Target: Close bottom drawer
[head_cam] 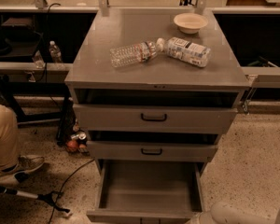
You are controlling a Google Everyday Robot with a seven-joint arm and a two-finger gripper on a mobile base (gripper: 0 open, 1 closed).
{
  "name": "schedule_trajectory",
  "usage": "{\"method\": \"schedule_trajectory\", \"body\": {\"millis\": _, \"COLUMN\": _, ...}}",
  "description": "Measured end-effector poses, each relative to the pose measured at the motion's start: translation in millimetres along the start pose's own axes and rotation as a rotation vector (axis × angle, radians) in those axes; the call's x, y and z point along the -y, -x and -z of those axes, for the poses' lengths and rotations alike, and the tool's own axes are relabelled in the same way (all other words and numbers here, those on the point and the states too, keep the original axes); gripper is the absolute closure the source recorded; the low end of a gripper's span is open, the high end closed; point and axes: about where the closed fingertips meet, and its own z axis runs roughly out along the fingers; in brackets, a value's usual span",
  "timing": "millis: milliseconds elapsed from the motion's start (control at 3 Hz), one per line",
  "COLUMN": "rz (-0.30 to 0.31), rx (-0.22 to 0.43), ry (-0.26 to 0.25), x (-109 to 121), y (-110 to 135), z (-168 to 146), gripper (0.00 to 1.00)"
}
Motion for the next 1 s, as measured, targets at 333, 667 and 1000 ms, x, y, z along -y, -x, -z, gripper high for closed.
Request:
{"method": "schedule_trajectory", "body": {"millis": 333, "rz": 0.044, "rx": 0.09, "ry": -0.041, "x": 6, "y": 16, "z": 9, "gripper": 1.0}}
{"method": "schedule_trajectory", "body": {"millis": 667, "rz": 0.078, "rx": 0.181, "ry": -0.045, "x": 14, "y": 33, "z": 5, "gripper": 1.0}}
{"method": "schedule_trajectory", "body": {"millis": 1000, "rz": 0.092, "rx": 0.238, "ry": -0.041, "x": 23, "y": 44, "z": -2, "gripper": 1.0}}
